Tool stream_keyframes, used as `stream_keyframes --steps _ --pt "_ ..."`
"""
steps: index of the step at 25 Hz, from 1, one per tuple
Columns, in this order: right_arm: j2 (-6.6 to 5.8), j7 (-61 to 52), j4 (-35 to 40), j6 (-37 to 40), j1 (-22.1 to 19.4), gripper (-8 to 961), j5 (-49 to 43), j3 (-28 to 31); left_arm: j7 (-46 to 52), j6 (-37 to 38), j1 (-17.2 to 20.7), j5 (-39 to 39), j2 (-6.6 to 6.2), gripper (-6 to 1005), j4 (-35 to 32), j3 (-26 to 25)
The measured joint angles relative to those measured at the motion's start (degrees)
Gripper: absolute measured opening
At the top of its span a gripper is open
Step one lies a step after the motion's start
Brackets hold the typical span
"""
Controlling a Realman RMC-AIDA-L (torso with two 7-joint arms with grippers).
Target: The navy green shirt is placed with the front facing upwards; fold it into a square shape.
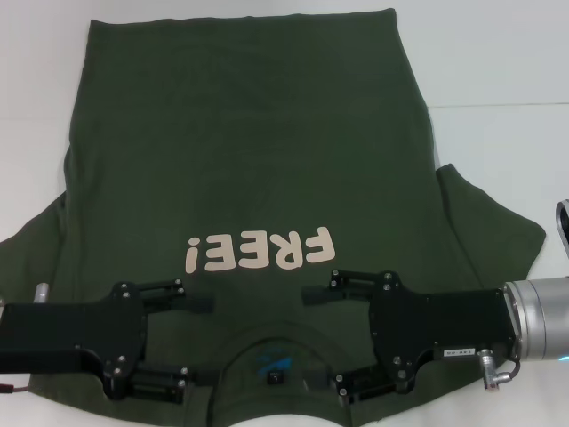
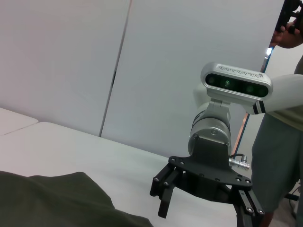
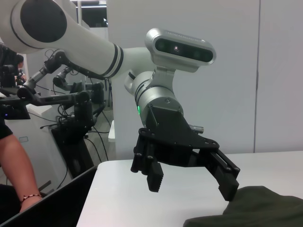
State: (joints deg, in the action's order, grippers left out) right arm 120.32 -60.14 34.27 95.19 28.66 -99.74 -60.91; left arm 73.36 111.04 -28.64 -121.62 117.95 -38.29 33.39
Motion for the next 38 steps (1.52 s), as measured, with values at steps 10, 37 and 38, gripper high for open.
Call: stream_keyframes --steps 10,37,38 --pt "0.00 0.00 -0.84 0.09 0.08 926 -0.01 -0.54 -0.19 -0.35 -0.02 -0.02 0.09 886 0.00 -0.08" --pt "-0.83 -47.17 36.07 -13.89 -2.37 925 -22.84 16.54 -0.44 -3.65 -3.37 0.42 0.37 886 3.56 0.13" --pt "-0.92 -49.21 37.40 -13.78 -2.00 925 -25.61 17.11 -0.46 -3.77 -3.66 0.42 0.41 886 3.71 0.16"
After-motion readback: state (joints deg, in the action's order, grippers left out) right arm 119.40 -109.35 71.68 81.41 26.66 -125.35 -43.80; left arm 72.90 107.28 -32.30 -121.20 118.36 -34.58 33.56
